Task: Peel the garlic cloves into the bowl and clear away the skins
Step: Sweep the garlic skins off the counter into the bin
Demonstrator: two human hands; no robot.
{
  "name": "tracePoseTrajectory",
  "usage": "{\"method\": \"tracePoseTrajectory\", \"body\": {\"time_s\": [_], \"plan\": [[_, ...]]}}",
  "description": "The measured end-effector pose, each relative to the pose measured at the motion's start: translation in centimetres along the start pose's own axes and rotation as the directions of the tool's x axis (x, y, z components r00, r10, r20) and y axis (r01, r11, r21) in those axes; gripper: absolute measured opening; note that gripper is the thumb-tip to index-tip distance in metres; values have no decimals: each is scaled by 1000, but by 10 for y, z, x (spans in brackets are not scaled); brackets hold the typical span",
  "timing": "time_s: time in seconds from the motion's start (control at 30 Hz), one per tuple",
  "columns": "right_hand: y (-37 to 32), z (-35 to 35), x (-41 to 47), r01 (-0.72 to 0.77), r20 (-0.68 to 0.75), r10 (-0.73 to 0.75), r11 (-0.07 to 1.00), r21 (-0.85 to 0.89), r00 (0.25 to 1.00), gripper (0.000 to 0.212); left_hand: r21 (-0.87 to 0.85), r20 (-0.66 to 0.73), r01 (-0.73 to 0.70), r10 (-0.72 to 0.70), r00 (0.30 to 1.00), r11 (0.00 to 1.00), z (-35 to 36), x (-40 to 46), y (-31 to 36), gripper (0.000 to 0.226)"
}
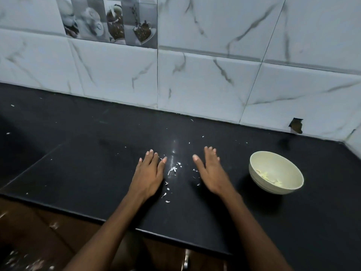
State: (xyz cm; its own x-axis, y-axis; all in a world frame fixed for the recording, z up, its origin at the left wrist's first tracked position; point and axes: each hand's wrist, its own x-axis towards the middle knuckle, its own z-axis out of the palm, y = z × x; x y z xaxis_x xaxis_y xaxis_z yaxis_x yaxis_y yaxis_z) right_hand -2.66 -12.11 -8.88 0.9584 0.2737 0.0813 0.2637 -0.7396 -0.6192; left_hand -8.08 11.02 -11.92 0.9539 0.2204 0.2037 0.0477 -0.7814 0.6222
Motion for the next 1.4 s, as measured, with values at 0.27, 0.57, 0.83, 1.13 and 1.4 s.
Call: {"method": "tracePoseTrajectory", "body": {"time_s": [0.27,0.57,0.83,1.13,1.4], "plan": [[22,-4,131,-87,91,140,895,-437,986,116,-115,-81,-20,11,997,993,6,6,-9,83],[-33,22,21,223,379,-301,946,236,875,68,-452,-85,74,-125,989,889,-17,-1,8,35],[-7,-9,180,-10,116,1,997,70,993,80,-301,-122,14,-53,991,954,-5,2,3,42],[4,29,282,32,114,15,915,-402,993,101,-15,-121,-22,20,992,1000,1,13,2,70],[-12,35,200,185,228,-104,910,-371,968,91,74,-68,-21,26,997,997,1,15,1,54]]}}
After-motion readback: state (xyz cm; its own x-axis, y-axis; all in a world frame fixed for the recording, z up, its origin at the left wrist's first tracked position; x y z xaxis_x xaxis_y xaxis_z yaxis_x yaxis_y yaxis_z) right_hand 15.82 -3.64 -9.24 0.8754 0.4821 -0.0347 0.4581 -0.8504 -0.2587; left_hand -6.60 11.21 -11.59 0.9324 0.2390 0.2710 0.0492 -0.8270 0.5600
